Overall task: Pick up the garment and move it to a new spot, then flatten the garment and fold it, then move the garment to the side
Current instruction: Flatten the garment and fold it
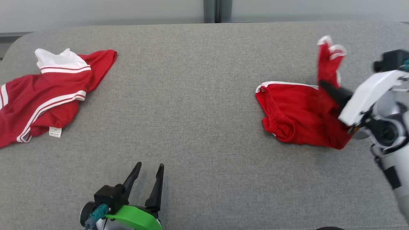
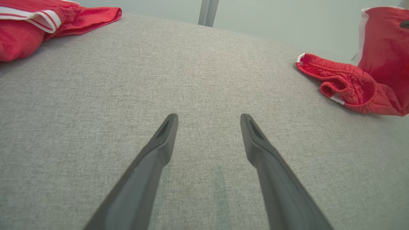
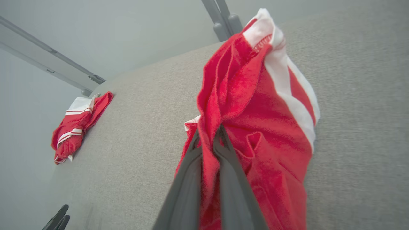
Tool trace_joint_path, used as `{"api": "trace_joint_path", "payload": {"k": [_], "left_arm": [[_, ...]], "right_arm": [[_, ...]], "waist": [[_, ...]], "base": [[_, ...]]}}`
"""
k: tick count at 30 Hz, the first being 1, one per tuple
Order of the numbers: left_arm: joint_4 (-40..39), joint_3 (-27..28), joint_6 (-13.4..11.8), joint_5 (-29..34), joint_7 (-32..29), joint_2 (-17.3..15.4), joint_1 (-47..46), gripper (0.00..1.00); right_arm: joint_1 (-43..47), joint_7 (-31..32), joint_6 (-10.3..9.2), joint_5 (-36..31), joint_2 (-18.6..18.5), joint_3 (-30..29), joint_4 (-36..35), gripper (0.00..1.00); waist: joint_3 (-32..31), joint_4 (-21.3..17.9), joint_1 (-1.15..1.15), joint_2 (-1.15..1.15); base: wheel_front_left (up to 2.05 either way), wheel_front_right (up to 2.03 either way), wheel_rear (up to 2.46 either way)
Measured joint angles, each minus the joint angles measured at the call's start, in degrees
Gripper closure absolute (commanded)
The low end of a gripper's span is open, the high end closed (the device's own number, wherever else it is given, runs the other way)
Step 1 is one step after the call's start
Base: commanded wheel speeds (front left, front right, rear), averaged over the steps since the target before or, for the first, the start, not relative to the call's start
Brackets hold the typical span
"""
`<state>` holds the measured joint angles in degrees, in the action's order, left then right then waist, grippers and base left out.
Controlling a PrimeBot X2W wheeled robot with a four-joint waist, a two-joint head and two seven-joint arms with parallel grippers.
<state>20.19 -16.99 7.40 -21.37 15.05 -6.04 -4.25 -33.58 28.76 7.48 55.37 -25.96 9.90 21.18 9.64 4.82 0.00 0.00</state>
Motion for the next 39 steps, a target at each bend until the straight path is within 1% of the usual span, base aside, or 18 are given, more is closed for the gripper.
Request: {"api": "trace_joint_path", "payload": {"k": [2, 5, 8, 10, 13, 18, 19, 20, 22, 25, 28, 30, 31, 32, 34, 36, 37, 39], "left_arm": [[0.04, -0.15, 0.0, -0.01, 0.0, 0.01, -0.42, 0.0], [0.08, -0.66, 0.01, -0.04, 0.0, -0.02, -1.67, 0.0], [0.32, -1.03, 0.01, -0.15, 0.0, -0.27, -2.43, 0.0], [0.73, -1.36, 0.0, -0.2, 0.0, -0.42, -2.43, 0.0], [0.9, -1.52, 0.01, -0.56, 0.0, -0.41, -2.5, 0.0], [1.54, -1.69, 0.01, -0.62, 0.0, -0.41, -2.39, 0.0], [1.68, -1.77, 0.01, -0.62, 0.0, -0.4, -2.31, 0.0], [1.86, -1.83, 0.01, -0.63, 0.0, -0.4, -2.25, 0.0], [2.14, -1.99, 0.01, -0.69, 0.0, -0.36, -2.19, 0.0], [2.44, -2.22, 0.01, -0.78, 0.0, -0.12, -1.86, 0.0], [2.45, -1.64, 0.01, -0.78, 0.0, -0.09, -1.21, 0.0], [2.19, -0.71, 0.01, -0.78, 0.0, 0.1, -0.59, 0.0], [2.01, -0.25, 0.01, -0.78, 0.0, 0.11, -0.32, 0.0], [1.8, 0.1, 0.01, -0.78, 0.0, 0.11, -0.02, 0.0], [1.46, 0.67, 0.01, -0.77, 0.0, 0.33, 0.5, 0.0], [1.43, 0.31, 0.01, -0.77, 0.01, 0.64, 0.87, 0.0], [1.42, 0.22, 0.01, -0.77, 0.0, 0.77, 1.02, 0.0], [1.4, -0.07, 0.01, -0.77, 0.0, 1.11, 1.04, 0.0]], "right_arm": [[1.43, 1.08, 0.0, -1.82, 3.16, 3.2, -1.87, 1.0], [3.36, 0.36, 0.0, -5.73, 7.78, 5.82, -1.6, 1.0], [3.6, -2.43, 0.0, -9.31, 13.02, 6.6, 1.44, 1.0], [3.44, -4.6, 0.0, -11.4, 15.8, 6.65, 4.14, 1.0], [2.29, -7.78, 0.0, -14.15, 17.97, 6.14, 7.53, 1.0], [0.46, -12.28, 0.0, -17.59, 19.42, 5.41, 11.52, 1.0], [0.14, -13.43, 0.0, -18.06, 19.8, 4.81, 12.15, 0.85], [-0.22, -14.45, 0.0, -18.9, 19.96, 4.71, 12.67, 0.0], [-0.53, -15.84, 0.0, -19.73, 20.47, 4.88, 12.89, 0.0], [0.9, -19.69, 0.01, -21.08, 20.03, 7.05, 7.51, 0.0], [4.56, -24.04, 0.01, -22.05, 17.28, 7.22, -0.66, 0.0], [7.56, -27.04, 0.01, -24.59, 13.97, 5.81, -6.42, 0.0], [9.06, -28.88, 0.01, -26.68, 12.02, 4.82, -8.75, 0.59], [10.55, -30.36, 0.02, -28.25, 10.69, 2.96, -10.4, 1.0], [14.13, -32.17, 0.0, -29.73, 8.47, 1.43, -11.68, 1.0], [17.38, -35.24, 0.04, -34.27, 7.45, -0.37, -10.05, 1.0], [18.4, -37.47, 0.04, -35.65, 7.38, -1.04, -8.72, 1.0], [19.11, -41.47, 0.02, -40.12, 8.58, -1.7, -4.9, 1.0]], "waist": [[0.14, -0.27, 0.0, 0.0], [0.74, -0.26, 0.0, 0.0], [1.49, -0.21, 0.0, 0.0], [1.91, -0.22, 0.0, 0.0], [2.31, 0.01, 0.0, 0.0], [2.23, 0.16, 0.0, 0.0], [2.14, 0.11, 0.0, 0.0], [2.06, 0.06, 0.0, 0.0], [1.68, -0.03, 0.0, 0.0], [0.66, 0.03, 0.0, 0.0], [-0.26, 0.12, 0.0, 0.0], [-0.77, 0.15, 0.0, 0.0], [-0.88, 0.09, 0.0, 0.0], [-0.91, -0.04, 0.0, 0.0], [-0.81, -0.45, 0.0, 0.0], [-0.43, -0.81, 0.0, 0.0], [-0.21, -0.96, 0.0, 0.0], [0.19, -1.22, 0.0, 0.0]], "base": [[0.0, 0.0, 0.0], [0.0, 0.0, 0.0], [0.0, 0.0, 0.0], [0.0, 0.0, 0.0], [0.0, 0.0, 0.0], [0.0, 0.0, 0.0], [0.0, 0.0, 0.0], [0.0, 0.0, 0.0], [0.0, 0.0, 0.0], [0.0, 0.0, 0.0], [0.0, 0.0, 0.0], [0.0, 0.0, 0.0], [0.0, 0.0, 0.0], [0.0, 0.0, 0.0], [0.0, 0.0, 0.0], [0.0, 0.0, 0.0], [0.0, 0.0, 0.0], [0.0, 0.0, 0.0]]}}
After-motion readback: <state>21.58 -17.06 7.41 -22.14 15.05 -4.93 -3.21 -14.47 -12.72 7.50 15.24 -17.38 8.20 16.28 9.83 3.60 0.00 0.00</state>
